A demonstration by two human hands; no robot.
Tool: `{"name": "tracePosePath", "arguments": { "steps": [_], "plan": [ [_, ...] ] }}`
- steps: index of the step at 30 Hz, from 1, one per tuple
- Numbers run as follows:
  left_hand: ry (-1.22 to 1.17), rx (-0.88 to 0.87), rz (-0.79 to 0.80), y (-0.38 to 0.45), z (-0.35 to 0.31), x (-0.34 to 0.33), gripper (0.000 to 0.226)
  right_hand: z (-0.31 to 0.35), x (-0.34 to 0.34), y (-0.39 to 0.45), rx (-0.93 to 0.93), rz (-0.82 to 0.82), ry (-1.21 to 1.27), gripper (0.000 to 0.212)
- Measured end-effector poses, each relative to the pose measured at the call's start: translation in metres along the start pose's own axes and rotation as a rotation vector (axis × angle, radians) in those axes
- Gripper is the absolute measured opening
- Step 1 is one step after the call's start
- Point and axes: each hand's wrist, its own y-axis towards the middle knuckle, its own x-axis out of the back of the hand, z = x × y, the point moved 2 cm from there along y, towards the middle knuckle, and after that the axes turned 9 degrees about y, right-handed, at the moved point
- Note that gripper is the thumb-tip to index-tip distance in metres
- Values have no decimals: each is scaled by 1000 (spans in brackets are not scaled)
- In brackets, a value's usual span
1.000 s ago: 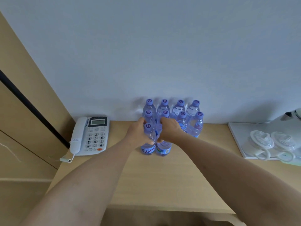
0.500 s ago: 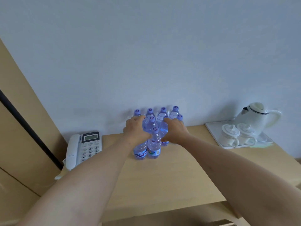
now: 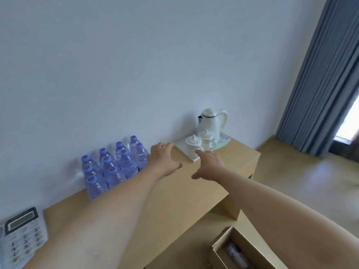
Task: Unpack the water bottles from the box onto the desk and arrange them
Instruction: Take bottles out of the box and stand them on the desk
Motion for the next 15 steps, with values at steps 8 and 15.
{"name": "tracePosePath", "arguments": {
  "steps": [8,15],
  "plan": [
    [88,-232,163,10,-161,-63,81,-160,60,-46,-301,-33,76,102],
    [146,-325,334,8,-281,-142,76,-298,67,-80,-510,6,205,97]
  ]
}}
